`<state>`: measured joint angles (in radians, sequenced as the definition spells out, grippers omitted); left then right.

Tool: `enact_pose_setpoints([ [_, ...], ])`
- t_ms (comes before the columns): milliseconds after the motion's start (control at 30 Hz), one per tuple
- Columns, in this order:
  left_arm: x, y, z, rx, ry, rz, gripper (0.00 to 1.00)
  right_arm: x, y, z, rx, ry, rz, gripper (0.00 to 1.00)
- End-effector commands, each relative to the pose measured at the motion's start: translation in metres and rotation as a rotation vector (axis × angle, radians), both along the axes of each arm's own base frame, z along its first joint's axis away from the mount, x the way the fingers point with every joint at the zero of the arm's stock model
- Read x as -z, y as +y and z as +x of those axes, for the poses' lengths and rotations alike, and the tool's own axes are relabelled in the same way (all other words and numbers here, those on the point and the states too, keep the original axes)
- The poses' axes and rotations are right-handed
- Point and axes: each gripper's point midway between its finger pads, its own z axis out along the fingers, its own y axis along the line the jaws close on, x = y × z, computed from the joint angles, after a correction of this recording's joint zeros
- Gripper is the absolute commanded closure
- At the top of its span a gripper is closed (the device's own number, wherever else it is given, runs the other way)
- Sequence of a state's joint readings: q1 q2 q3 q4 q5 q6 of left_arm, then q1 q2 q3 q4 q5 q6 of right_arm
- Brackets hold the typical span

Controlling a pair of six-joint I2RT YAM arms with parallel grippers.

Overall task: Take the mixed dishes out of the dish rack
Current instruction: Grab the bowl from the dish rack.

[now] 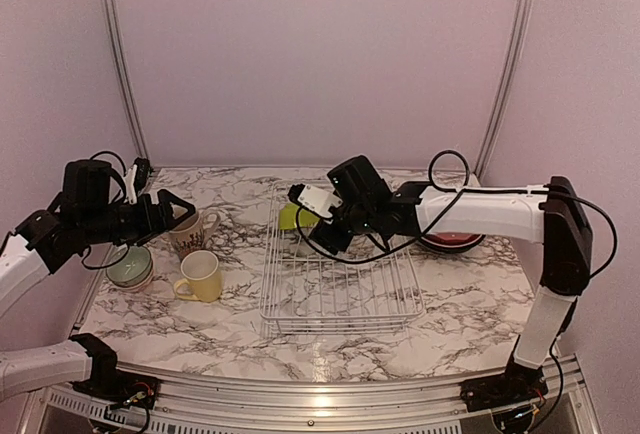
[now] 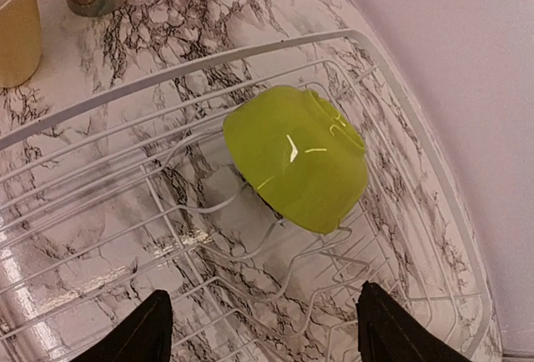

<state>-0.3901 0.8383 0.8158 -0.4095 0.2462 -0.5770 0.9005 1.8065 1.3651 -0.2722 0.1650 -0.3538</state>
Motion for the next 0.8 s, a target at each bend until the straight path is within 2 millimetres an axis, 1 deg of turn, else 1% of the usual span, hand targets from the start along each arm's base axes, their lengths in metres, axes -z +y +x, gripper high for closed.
enact_pose_setpoints([
  [0, 0.005, -0.007, 0.003, 0.030, -0.029, -0.004, 0.08, -0.015, 0.007, 0.013, -0.105, -0.108, -0.133, 0.27],
  [100, 0.011, -0.011, 0.003, 0.053, -0.016, -0.004, 0.07, -0.006, 0.011, 0.016, -0.139, -0.059, -0.178, 0.26],
  [167, 0.012, -0.013, 0.002, 0.069, -0.021, 0.003, 0.08, -0.003, 0.013, 0.022, -0.149, -0.071, -0.198, 0.26],
  [300, 0.014, -0.012, 0.000, 0.079, -0.018, 0.028, 0.07, -0.003, 0.014, 0.038, -0.133, -0.108, -0.234, 0.25],
  [400, 0.012, -0.012, -0.001, 0.090, -0.027, 0.031, 0.07, -0.002, 0.015, 0.044, -0.147, -0.114, -0.254, 0.25],
  [567, 0.012, -0.011, -0.001, 0.085, -0.027, 0.029, 0.07, 0.014, 0.011, 0.055, -0.134, -0.123, -0.326, 0.26],
  [767, 0.019, -0.012, -0.002, 0.096, -0.009, 0.039, 0.07, 0.012, 0.012, 0.069, -0.129, -0.135, -0.296, 0.26],
])
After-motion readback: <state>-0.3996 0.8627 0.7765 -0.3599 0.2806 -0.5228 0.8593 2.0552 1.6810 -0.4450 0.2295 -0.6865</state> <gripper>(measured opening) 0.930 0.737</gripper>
